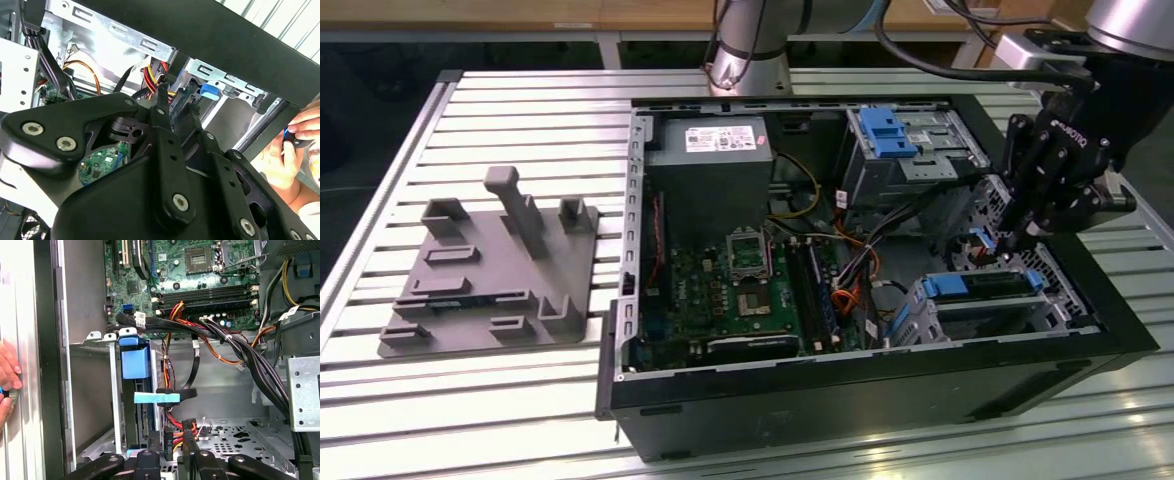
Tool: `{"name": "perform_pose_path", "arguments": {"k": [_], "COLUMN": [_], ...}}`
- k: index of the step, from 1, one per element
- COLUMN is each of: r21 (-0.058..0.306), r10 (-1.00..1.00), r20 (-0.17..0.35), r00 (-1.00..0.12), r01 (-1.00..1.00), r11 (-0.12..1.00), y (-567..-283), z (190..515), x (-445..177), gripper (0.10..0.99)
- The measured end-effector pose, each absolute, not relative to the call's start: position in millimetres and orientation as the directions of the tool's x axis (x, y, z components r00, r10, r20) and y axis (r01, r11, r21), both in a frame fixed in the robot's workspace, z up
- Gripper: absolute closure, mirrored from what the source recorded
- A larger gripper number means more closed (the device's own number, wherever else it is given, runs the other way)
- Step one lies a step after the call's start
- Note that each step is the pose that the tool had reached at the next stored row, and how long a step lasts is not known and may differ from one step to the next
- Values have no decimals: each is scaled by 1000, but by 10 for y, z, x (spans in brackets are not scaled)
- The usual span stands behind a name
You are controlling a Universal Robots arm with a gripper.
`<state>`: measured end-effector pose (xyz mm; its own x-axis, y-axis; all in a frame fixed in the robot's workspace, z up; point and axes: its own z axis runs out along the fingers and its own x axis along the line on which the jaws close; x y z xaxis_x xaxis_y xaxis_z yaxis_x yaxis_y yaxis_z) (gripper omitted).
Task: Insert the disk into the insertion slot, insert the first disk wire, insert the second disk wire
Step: 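Insert the first disk wire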
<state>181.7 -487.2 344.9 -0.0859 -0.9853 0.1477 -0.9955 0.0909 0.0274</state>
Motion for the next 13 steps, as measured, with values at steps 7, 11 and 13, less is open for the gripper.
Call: {"name": "perform_pose_path", "arguments": {"k": [7,11,13], "r21": [31,31,31], "r10": [-985,-985,-985], "r20": [148,148,148], "r00": [-87,-88,-89], "r01": [-995,-995,-995], "r11": [93,94,94], "y": [-4873,-4872,-4872], "z": [3422,3409,3406], "x": [1840,1841,1841], "gripper": [765,765,776]}}
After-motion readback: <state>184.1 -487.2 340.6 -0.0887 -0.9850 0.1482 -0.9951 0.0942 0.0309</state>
